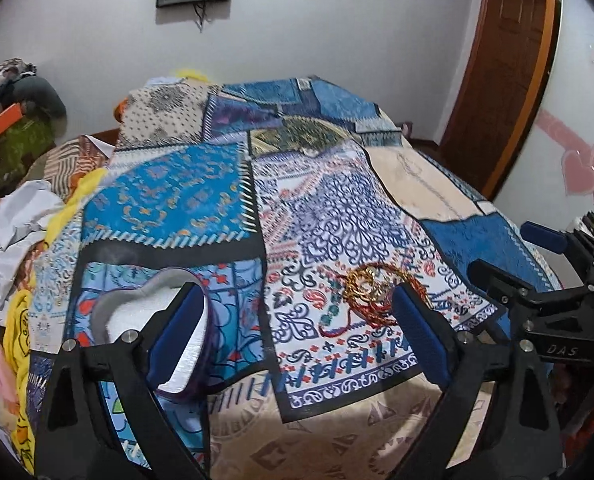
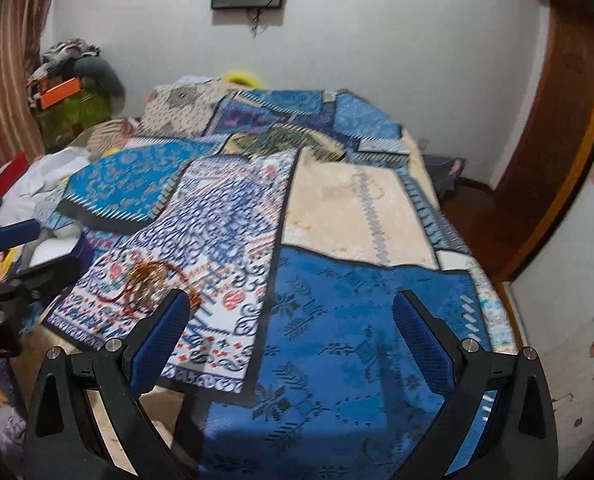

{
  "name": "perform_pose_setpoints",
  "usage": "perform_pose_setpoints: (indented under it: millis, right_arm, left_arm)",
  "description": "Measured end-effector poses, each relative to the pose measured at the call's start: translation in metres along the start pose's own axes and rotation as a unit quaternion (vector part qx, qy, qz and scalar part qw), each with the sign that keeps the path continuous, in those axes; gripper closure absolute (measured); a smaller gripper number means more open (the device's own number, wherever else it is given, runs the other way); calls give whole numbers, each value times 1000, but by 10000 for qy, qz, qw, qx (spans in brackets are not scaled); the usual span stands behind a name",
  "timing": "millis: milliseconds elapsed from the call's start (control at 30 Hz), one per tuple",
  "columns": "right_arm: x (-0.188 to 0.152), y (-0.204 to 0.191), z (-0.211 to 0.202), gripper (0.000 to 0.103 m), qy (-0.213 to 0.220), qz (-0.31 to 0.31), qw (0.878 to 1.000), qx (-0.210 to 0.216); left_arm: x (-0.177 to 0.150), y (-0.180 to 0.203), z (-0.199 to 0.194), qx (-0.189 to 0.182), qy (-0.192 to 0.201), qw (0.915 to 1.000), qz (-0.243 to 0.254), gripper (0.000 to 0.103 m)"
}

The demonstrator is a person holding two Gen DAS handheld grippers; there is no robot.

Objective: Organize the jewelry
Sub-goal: 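Move both grippers down toward the jewelry pile on the cloth, then close the right gripper on the red-and-gold beaded bracelet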

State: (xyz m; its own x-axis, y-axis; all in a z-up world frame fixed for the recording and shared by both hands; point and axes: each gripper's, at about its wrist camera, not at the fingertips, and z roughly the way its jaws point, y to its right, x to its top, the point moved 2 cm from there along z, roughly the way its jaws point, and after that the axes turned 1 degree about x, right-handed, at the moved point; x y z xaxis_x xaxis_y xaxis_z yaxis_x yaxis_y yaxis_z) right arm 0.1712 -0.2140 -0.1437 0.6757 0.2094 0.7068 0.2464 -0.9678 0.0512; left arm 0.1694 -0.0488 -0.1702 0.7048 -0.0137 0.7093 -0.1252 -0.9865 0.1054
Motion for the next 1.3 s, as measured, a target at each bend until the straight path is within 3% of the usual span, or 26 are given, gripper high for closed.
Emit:
perform_pose_setpoints:
  millis: [167, 300, 467, 533, 633, 767, 833, 1100, 1300]
  right_arm:
    - [-1, -2, 9, 2, -180, 91, 9992, 340]
    - [-1, -3, 13, 3, -246, 84, 9978, 617]
    - [-2, -10, 17, 21, -297, -37, 9965, 783]
    - [-2, -12, 20, 34, -360, -46, 9954, 882]
    - [-3, -16, 26, 41, -492, -12, 9931, 1062]
    - [-4, -20, 34, 51, -691, 83, 9883, 1357]
    - [-5, -22, 36, 54, -729, 47, 9876, 1387]
    - [-7, -23, 41, 69, -753, -78, 9891, 1264]
    - [-7, -20, 42, 85, -733, -139, 9900, 1194]
  left_arm:
    - [-3, 4, 8, 50, -149, 9998, 143, 9]
    - [-5, 4, 14, 33, -272, 9994, 232, 17]
    - [-7, 1, 21, -73, -412, 9988, 240, 32]
    - [-8, 0, 26, -198, -508, 9983, 197, 44]
    - [-10, -1, 32, -390, -650, 9971, 119, 57]
    - [-10, 0, 34, -457, -633, 9969, 91, 63]
    - [-9, 0, 34, -540, -617, 9966, 75, 72]
    - [-12, 9, 37, -680, -596, 9956, 248, 78]
    - [-11, 9, 41, -725, -596, 9953, 235, 92]
